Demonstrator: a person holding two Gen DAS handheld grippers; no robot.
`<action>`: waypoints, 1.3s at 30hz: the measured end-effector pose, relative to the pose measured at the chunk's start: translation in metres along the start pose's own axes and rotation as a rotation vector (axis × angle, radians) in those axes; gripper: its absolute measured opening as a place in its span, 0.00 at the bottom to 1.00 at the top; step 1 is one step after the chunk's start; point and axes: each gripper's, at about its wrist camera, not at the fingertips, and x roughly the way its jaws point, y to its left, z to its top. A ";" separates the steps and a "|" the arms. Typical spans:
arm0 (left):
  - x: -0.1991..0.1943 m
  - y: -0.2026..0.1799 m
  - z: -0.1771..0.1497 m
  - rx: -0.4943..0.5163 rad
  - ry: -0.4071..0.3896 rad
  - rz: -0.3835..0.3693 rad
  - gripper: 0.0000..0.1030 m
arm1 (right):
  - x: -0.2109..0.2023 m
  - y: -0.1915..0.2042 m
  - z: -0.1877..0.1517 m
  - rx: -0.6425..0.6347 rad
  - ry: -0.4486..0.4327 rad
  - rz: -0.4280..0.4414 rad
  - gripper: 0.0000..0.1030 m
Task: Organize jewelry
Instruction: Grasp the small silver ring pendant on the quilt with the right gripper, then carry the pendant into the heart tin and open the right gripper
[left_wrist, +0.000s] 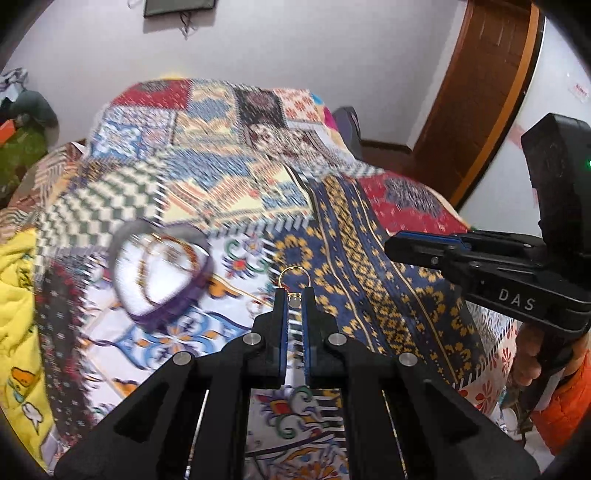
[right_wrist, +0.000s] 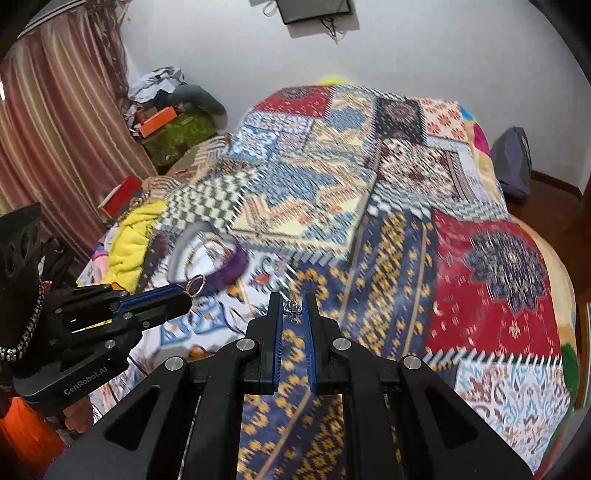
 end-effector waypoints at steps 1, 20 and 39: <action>-0.005 0.003 0.001 0.000 -0.012 0.010 0.05 | 0.000 0.004 0.005 -0.008 -0.008 0.004 0.09; -0.059 0.074 0.033 -0.082 -0.184 0.136 0.05 | 0.017 0.055 0.056 -0.103 -0.078 0.094 0.09; -0.010 0.120 0.022 -0.141 -0.095 0.118 0.05 | 0.113 0.083 0.039 -0.172 0.140 0.169 0.09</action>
